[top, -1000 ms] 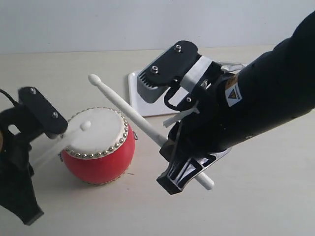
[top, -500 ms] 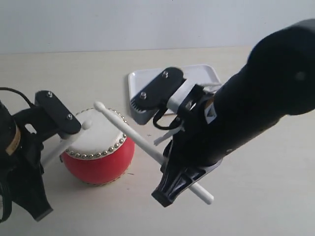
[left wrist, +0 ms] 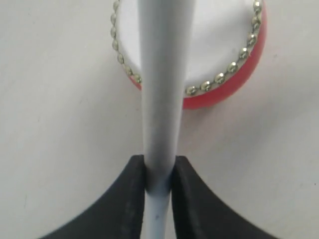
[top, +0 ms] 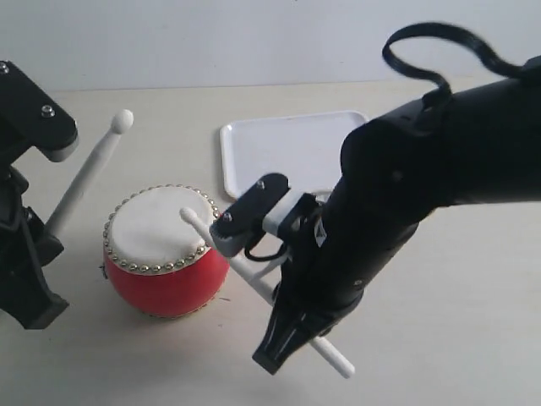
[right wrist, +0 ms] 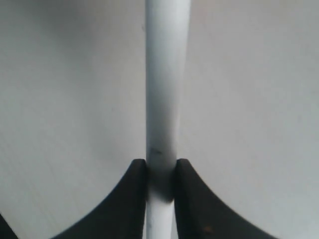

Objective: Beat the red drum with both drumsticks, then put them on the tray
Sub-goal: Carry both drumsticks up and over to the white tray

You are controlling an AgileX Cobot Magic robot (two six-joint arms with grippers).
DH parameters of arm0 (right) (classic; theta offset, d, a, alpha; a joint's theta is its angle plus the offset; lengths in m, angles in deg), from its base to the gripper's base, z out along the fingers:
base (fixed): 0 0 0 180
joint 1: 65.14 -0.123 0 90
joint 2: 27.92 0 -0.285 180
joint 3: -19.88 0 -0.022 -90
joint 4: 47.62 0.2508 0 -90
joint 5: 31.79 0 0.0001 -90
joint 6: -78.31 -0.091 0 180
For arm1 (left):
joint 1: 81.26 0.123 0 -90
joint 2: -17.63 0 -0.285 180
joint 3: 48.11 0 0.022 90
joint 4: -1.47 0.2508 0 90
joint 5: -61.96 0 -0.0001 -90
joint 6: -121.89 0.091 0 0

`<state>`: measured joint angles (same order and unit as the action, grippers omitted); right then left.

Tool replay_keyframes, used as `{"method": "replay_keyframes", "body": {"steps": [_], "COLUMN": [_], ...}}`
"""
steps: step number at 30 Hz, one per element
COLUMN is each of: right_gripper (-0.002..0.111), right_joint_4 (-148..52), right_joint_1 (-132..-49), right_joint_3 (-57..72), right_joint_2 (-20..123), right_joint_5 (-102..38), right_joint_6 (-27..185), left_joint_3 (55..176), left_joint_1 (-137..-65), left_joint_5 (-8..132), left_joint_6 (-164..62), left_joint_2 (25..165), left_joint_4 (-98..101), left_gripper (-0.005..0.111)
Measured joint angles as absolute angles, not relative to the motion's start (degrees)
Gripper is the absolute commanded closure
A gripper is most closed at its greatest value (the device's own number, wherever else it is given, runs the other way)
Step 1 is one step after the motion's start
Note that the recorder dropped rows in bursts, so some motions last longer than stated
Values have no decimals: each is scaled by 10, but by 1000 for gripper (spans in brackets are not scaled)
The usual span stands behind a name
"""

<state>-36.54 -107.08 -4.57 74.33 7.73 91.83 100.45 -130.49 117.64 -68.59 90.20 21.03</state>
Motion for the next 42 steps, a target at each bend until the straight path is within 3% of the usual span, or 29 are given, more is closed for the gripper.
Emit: {"method": "replay_keyframes", "body": {"steps": [5, 13, 21, 42], "right_gripper": [108, 108, 108, 108], "right_joint_4": [-369, -429, -588, -649], "right_joint_1": [-1071, -1071, -1020, -892], "right_joint_3": [5, 46, 46, 51], "right_joint_2": [673, 644, 644, 753], "right_joint_5": [78, 32, 23, -104], "right_joint_6": [918, 876, 715, 650], "left_joint_3": [1004, 1004, 1027, 1261], "left_joint_1": [-1305, -1305, -1233, -1212], "left_joint_5": [1124, 908, 753, 712], "left_joint_6": [-693, -734, -811, -823], "left_joint_2": [898, 900, 963, 1238], "left_joint_4": [236, 260, 257, 229], "left_gripper": [107, 107, 107, 107]}}
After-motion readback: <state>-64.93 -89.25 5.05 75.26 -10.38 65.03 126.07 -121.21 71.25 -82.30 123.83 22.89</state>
